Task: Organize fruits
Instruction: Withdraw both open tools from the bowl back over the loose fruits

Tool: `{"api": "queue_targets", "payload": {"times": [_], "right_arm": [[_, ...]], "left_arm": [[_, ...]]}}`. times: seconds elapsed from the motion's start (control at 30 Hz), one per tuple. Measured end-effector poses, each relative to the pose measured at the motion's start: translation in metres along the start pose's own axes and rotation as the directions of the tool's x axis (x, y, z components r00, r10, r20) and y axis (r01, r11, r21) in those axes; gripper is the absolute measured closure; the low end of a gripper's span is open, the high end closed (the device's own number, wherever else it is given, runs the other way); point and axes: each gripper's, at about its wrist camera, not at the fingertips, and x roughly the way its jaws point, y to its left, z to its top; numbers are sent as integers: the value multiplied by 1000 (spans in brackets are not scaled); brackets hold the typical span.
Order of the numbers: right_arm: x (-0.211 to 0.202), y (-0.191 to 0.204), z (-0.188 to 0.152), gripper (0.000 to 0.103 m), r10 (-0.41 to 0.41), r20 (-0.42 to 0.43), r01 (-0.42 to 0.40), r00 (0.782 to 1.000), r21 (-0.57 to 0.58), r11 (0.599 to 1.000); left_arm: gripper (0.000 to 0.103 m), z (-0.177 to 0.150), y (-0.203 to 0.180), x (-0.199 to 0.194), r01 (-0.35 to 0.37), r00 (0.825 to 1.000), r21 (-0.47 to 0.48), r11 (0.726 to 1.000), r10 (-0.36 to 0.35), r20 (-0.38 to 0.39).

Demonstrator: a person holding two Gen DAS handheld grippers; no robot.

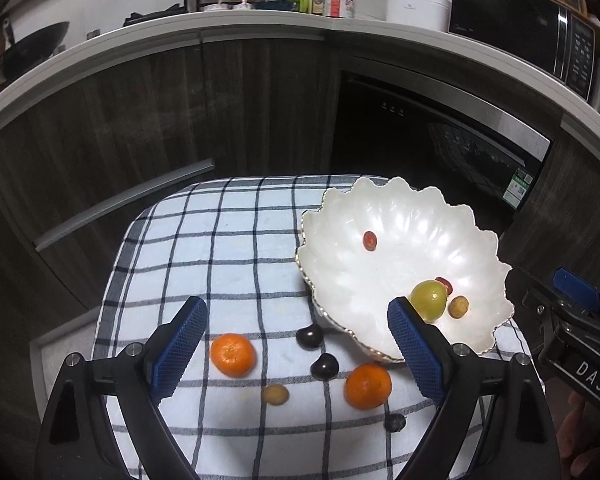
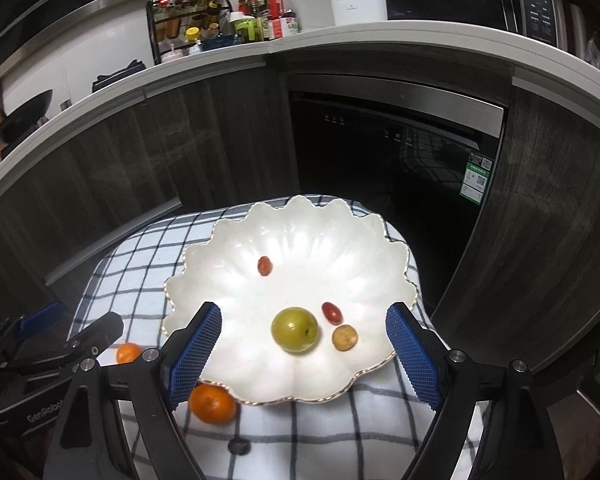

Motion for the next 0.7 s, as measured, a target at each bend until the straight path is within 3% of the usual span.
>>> {"api": "queue_targets", "payload": {"times": [0.7], "right_arm": [[-18,35,-31,18,23,16,-22,1000,-70,997]], "left_arm": [[11,-39,34,-24,-37,999,-16,999,38,11]]}}
